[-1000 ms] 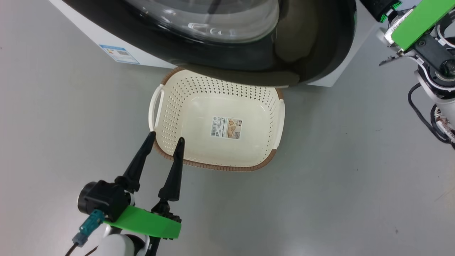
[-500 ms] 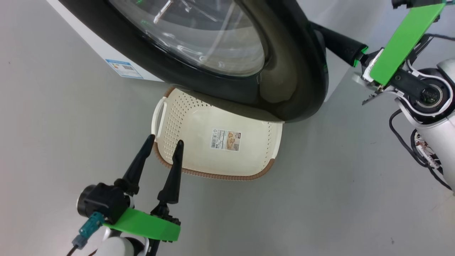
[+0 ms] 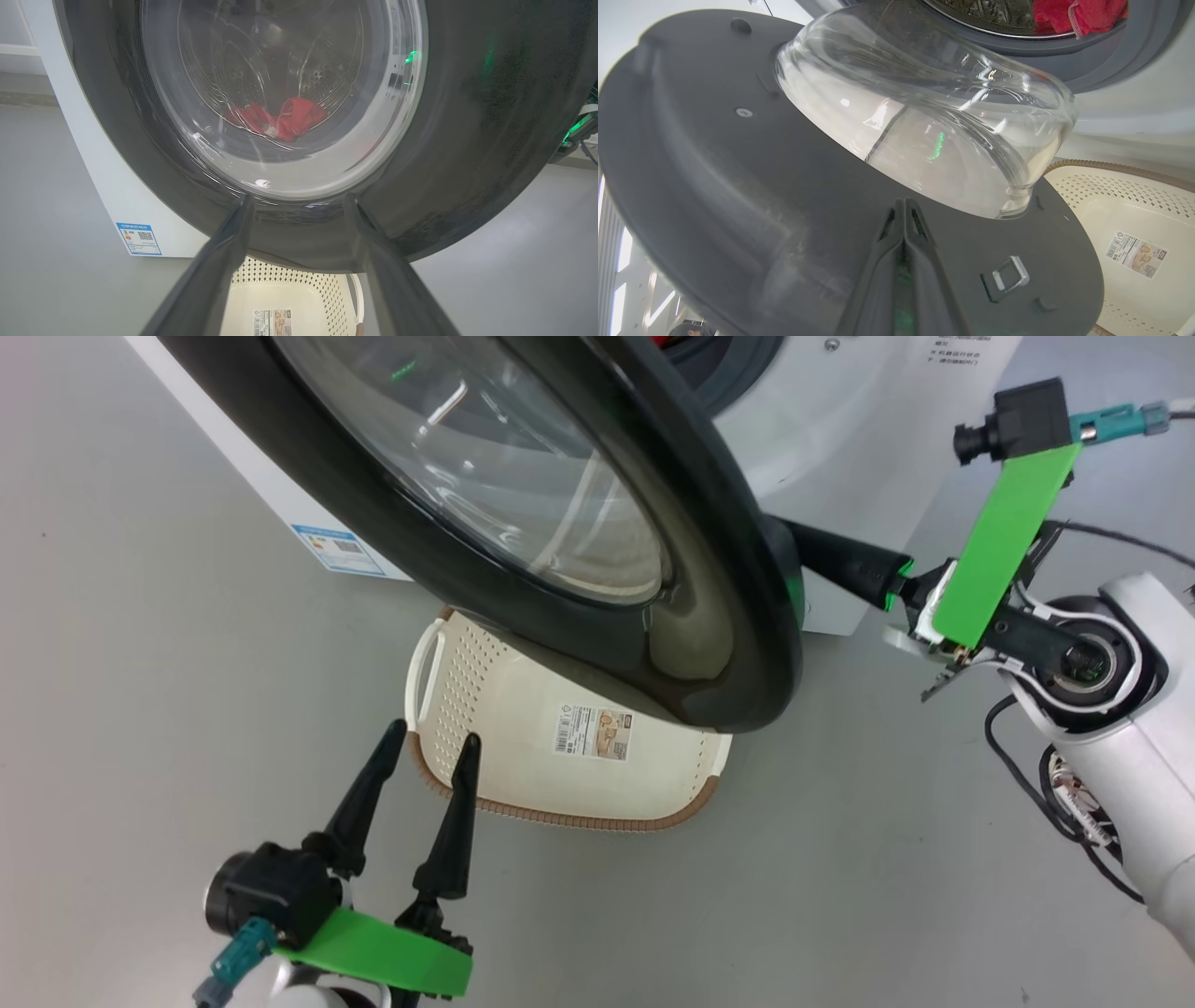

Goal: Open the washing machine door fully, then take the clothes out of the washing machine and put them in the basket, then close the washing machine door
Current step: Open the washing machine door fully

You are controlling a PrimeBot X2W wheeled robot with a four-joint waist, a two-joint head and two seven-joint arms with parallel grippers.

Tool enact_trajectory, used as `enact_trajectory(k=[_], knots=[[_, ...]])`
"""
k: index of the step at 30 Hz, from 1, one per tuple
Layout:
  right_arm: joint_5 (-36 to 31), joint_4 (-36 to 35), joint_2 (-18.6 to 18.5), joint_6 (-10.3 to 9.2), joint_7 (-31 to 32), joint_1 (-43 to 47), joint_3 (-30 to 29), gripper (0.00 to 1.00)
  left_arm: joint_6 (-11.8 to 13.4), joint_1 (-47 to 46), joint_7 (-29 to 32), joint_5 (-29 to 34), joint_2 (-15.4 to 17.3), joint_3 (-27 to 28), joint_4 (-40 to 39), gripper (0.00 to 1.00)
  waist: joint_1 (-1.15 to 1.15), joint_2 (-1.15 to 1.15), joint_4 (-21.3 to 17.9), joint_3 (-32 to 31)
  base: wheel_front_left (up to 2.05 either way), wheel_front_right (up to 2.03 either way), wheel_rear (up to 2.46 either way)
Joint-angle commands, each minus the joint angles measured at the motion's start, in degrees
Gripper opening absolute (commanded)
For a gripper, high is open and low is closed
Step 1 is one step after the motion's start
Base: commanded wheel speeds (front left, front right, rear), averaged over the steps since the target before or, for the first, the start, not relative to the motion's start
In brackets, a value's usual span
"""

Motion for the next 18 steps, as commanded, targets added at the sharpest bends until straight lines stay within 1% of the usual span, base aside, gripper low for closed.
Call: enact_trajectory(k=[1, 11, 18], knots=[[-0.17, -1.85, 0.71, 0.45, 0.35, 1.54, -0.22, 0.00, -0.32, 1.01, -0.70, -0.47, 0.66, 2.03, -1.31, 1.00, 0.00, 0.00, 0.03, -0.25, 0.00, 0.00, 0.00], [-1.32, -4.72, 2.76, 0.45, 5.13, 6.21, -0.97, 0.00, -0.04, 2.17, -0.70, -0.59, 0.66, 2.34, -1.57, 1.00, 0.00, 0.00, 0.01, -1.59, 0.00, 0.00, 0.00], [-2.77, -5.91, 3.99, 0.45, 6.04, 7.86, -2.39, 0.00, 0.05, 2.51, -0.70, -0.78, 0.66, 2.46, -1.73, 1.00, 0.00, 0.00, 0.13, -1.94, 0.00, 0.00, 0.00]])
